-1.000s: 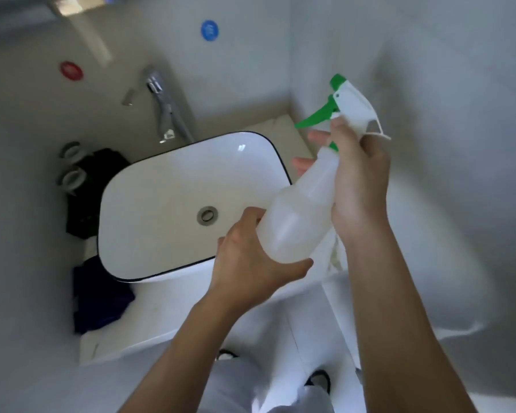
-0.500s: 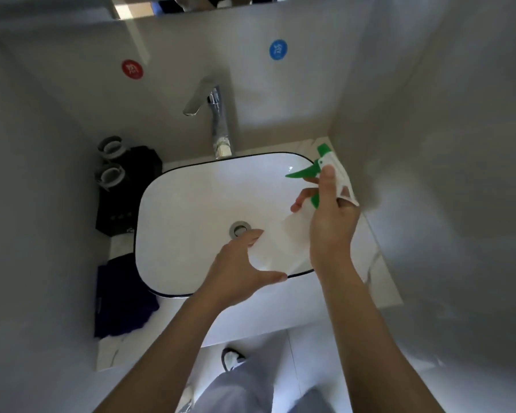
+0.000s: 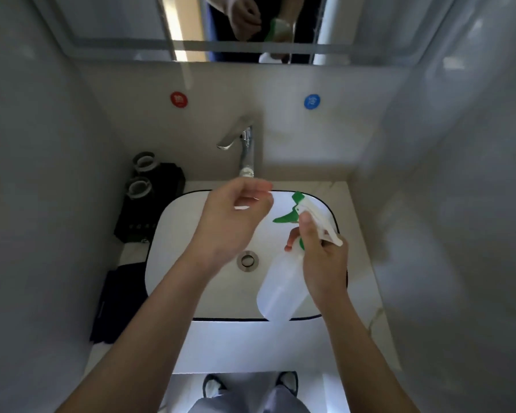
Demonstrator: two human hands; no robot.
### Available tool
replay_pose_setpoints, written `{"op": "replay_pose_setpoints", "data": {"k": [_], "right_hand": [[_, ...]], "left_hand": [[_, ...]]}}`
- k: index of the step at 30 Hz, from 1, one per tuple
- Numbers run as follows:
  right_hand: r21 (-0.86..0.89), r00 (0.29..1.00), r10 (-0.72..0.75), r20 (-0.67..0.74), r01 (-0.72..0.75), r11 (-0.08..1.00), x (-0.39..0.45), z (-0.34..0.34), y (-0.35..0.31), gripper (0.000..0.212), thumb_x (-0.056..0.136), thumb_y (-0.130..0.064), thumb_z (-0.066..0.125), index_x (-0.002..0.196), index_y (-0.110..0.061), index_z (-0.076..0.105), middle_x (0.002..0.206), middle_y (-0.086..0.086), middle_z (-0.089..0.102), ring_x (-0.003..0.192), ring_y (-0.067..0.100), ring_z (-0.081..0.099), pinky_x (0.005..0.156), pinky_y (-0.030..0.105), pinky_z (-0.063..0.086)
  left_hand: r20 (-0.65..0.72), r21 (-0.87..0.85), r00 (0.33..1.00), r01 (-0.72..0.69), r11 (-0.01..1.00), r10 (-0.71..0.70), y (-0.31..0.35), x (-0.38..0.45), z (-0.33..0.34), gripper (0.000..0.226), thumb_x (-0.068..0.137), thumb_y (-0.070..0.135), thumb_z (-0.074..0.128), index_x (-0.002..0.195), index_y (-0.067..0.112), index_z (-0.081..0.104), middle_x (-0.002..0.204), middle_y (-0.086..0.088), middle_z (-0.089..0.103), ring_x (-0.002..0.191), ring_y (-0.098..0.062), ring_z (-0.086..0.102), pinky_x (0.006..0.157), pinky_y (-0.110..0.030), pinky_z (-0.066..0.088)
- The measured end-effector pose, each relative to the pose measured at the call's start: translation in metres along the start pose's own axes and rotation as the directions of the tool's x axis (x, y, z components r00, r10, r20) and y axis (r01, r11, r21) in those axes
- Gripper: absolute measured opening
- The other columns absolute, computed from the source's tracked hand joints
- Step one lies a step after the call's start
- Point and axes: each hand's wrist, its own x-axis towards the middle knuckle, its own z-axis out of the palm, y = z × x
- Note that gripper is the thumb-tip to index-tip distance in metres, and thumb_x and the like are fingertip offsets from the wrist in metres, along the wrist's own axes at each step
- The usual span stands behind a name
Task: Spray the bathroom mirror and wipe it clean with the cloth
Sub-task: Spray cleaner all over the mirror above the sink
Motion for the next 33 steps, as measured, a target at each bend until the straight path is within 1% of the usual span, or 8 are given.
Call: {"op": "replay_pose_setpoints", "data": {"k": [5,9,16,19,21,24,27,33], "right_hand": [[0.021,0.990,-0.010,0.141,0.007,1.000,0.007,-0.017,-0.004,0.045,0.102,-0.030,0.058,0.066,-0.004,0.066,0.061,0.019,0.062,0.059,0.021,0.057,0.063,0.032,0.047],[0.007,0.971,-0.044,0.236,0.043,0.999,0.019,-0.023,-0.002,0.041,0.099,-0.033,0.061,0.071,-0.004,0.064,0.055,0.007,0.058,0.054,0.015,0.052,0.057,0.021,0.042],[-0.014,0.913,-0.071,0.401,0.083,0.996,0.041,-0.039,0.001,0.045,0.092,-0.040,0.058,0.076,0.002,0.065,0.057,0.010,0.058,0.055,0.014,0.051,0.059,0.017,0.040],[-0.019,0.900,-0.075,0.429,0.091,0.996,0.050,-0.036,0.005,0.044,0.093,-0.044,0.058,0.079,-0.004,0.070,0.070,0.024,0.064,0.059,0.023,0.055,0.066,0.033,0.045],[-0.013,0.894,-0.084,0.440,0.100,0.995,0.053,-0.034,0.008,0.046,0.091,-0.047,0.057,0.083,-0.003,0.070,0.073,0.028,0.063,0.059,0.026,0.056,0.068,0.038,0.046],[-0.013,0.890,-0.075,0.449,0.090,0.996,0.055,-0.033,0.009,0.038,0.093,-0.042,0.057,0.082,-0.008,0.070,0.072,0.025,0.061,0.058,0.025,0.055,0.068,0.033,0.045],[0.017,0.883,-0.076,0.464,0.077,0.997,0.056,-0.031,0.009,0.028,0.095,-0.033,0.056,0.083,-0.015,0.073,0.070,0.010,0.064,0.054,0.025,0.054,0.062,0.024,0.045],[0.064,0.896,-0.076,0.438,0.053,0.997,0.055,-0.027,0.014,0.042,0.093,-0.035,0.060,0.088,0.005,0.070,0.068,0.012,0.061,0.049,0.023,0.052,0.055,0.022,0.044]], "left_hand": [[0.003,0.001,1.000,-0.019,1.000,0.019,0.007,-0.004,0.015,0.025,0.094,0.008,0.069,0.105,0.030,0.075,0.099,0.008,0.076,0.089,-0.003,0.068,0.076,-0.010,0.050],[0.066,-0.028,0.998,0.015,1.000,-0.013,0.003,-0.003,0.033,0.026,0.095,0.002,0.065,0.107,0.022,0.077,0.099,0.003,0.076,0.087,-0.003,0.067,0.079,-0.011,0.050],[0.084,0.025,0.996,0.008,1.000,-0.011,0.000,0.001,0.034,0.023,0.095,0.004,0.066,0.092,0.024,0.077,0.085,0.015,0.074,0.084,-0.004,0.065,0.078,-0.016,0.050],[0.071,0.019,0.997,0.010,1.000,-0.011,-0.004,0.002,0.034,0.019,0.096,0.005,0.066,0.095,0.020,0.076,0.090,0.011,0.074,0.086,-0.005,0.065,0.082,-0.020,0.050],[0.042,-0.006,0.999,0.005,1.000,-0.004,-0.008,-0.002,0.036,0.014,0.096,0.005,0.065,0.098,0.015,0.076,0.093,0.005,0.074,0.084,-0.006,0.065,0.081,-0.019,0.050],[-0.005,-0.055,1.000,0.005,0.998,-0.005,-0.009,-0.008,0.042,0.011,0.098,0.007,0.064,0.102,0.006,0.074,0.092,0.000,0.073,0.080,-0.004,0.065,0.075,-0.014,0.050],[-0.069,-0.073,0.997,0.011,0.997,-0.016,-0.009,-0.009,0.047,0.011,0.099,0.011,0.064,0.099,0.007,0.074,0.085,0.002,0.071,0.076,-0.002,0.062,0.072,-0.013,0.050],[-0.137,-0.058,0.991,-0.009,0.998,0.001,-0.013,-0.010,0.054,0.012,0.100,0.012,0.062,0.095,0.005,0.070,0.083,0.000,0.069,0.075,-0.006,0.061,0.071,-0.016,0.050]]}}
